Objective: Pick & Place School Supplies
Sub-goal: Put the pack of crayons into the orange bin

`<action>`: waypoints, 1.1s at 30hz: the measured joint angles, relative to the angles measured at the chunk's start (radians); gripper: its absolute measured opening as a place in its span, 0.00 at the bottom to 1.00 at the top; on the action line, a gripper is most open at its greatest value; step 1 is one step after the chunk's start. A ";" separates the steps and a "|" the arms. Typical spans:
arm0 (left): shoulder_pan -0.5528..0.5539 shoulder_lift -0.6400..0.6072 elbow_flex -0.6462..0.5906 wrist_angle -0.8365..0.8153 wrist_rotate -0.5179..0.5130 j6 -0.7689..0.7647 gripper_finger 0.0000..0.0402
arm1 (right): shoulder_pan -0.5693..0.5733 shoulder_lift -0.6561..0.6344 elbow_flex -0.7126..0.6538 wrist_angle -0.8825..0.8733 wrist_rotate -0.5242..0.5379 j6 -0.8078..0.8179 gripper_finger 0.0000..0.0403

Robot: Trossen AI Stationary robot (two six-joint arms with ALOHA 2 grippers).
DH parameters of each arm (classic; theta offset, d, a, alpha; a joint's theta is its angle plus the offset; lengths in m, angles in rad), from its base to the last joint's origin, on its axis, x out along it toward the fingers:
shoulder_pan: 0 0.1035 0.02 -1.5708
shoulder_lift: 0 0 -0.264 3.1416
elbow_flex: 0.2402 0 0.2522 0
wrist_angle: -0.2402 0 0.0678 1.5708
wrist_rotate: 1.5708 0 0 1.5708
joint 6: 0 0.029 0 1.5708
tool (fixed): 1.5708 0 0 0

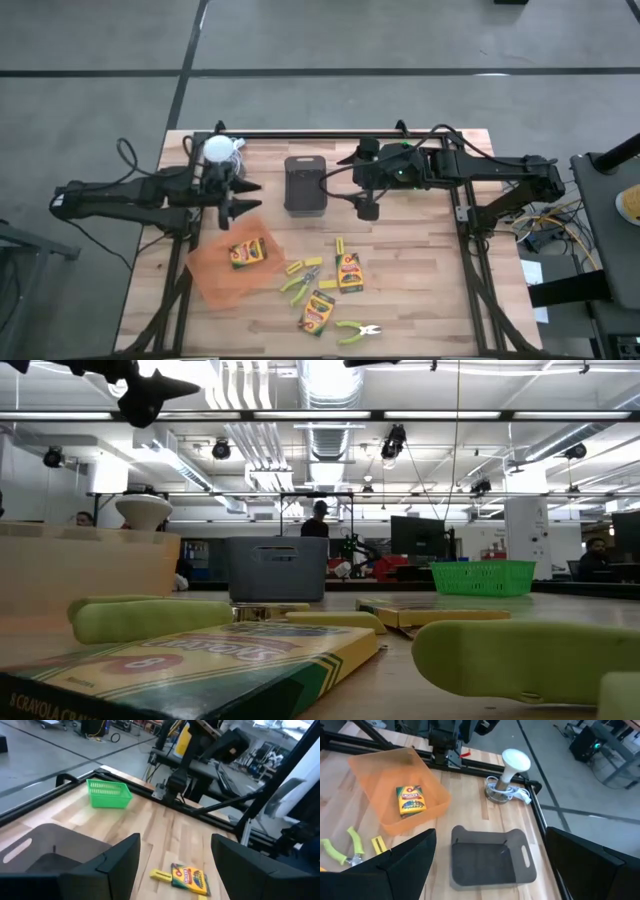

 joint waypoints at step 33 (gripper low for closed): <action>0.000 0.021 -0.012 0.012 -0.090 -0.004 0.62 | 0.028 -0.029 0.009 -0.126 -0.049 0.261 0.92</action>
